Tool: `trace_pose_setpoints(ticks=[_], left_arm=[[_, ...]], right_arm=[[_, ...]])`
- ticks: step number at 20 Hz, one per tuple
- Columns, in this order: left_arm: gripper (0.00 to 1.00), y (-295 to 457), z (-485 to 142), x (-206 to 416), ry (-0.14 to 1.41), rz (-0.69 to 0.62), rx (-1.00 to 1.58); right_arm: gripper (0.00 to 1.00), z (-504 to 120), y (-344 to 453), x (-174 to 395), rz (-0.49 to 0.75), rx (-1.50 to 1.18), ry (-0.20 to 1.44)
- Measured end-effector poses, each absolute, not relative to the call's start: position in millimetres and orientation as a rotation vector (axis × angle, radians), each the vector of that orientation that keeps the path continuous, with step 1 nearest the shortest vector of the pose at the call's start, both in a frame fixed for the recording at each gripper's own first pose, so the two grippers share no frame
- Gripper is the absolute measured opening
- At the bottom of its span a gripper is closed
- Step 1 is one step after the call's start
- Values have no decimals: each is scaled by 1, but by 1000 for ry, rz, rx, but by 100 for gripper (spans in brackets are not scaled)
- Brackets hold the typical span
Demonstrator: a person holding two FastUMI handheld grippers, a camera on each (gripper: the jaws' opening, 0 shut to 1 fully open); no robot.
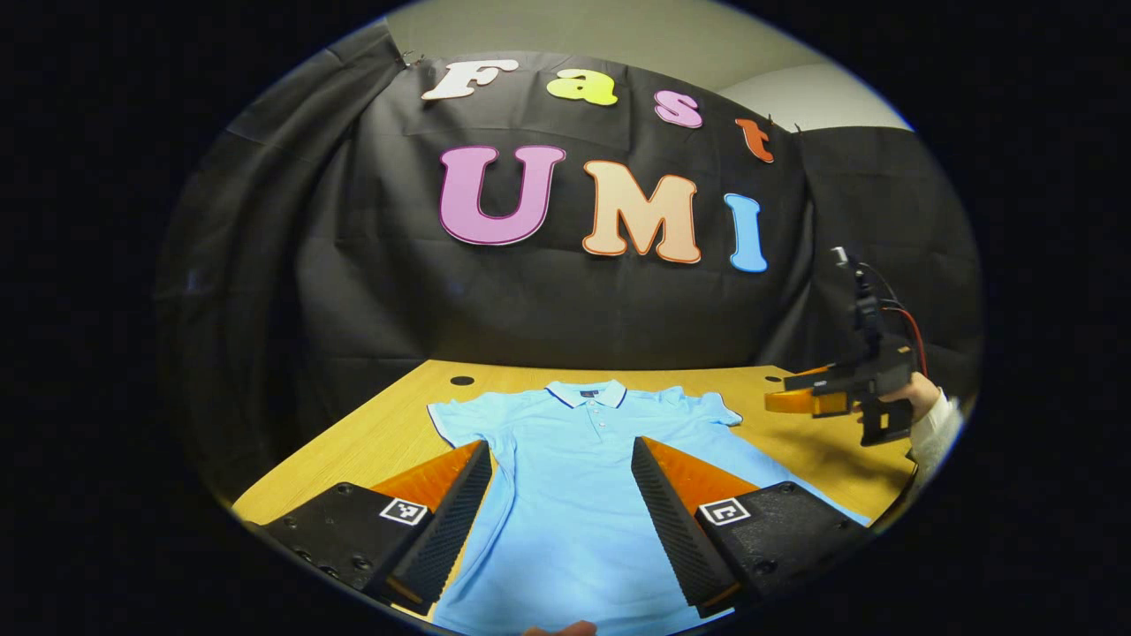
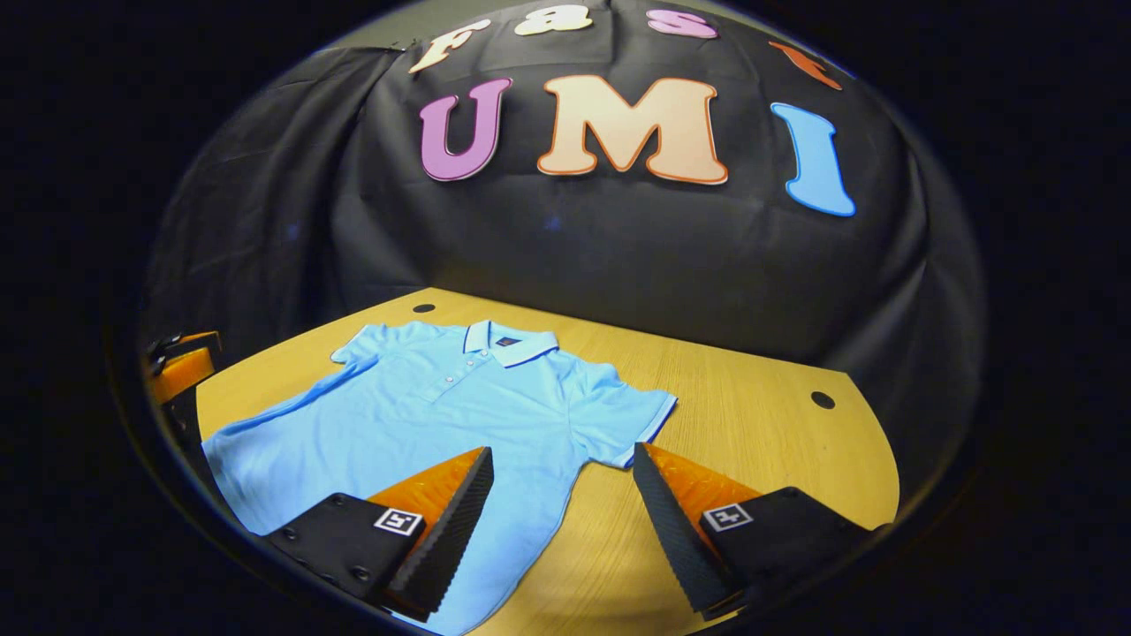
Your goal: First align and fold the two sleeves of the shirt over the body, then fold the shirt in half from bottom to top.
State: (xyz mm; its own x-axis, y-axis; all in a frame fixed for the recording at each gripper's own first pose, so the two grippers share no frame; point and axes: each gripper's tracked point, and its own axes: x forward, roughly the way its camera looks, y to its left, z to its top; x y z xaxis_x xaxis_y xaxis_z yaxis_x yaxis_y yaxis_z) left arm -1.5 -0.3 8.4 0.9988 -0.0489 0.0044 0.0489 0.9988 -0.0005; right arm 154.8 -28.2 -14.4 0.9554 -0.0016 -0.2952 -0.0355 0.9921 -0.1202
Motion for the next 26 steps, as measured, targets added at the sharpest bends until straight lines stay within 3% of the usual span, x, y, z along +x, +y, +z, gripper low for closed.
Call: trace_pose_setpoints(ticks=[11, 18, 26], left_arm=[[95, 14, -12, 7, 58, -53, -44], [95, 12, -13, 7, 62, -65, -50], [95, 11, -14, 11, 72, -66, -57]], right_arm=[[99, -43, -85, 272, -152, -39, 467], [98, -80, -98, 284, -179, -12, 539], [84, -91, -98, 287, -159, 12, 554]])
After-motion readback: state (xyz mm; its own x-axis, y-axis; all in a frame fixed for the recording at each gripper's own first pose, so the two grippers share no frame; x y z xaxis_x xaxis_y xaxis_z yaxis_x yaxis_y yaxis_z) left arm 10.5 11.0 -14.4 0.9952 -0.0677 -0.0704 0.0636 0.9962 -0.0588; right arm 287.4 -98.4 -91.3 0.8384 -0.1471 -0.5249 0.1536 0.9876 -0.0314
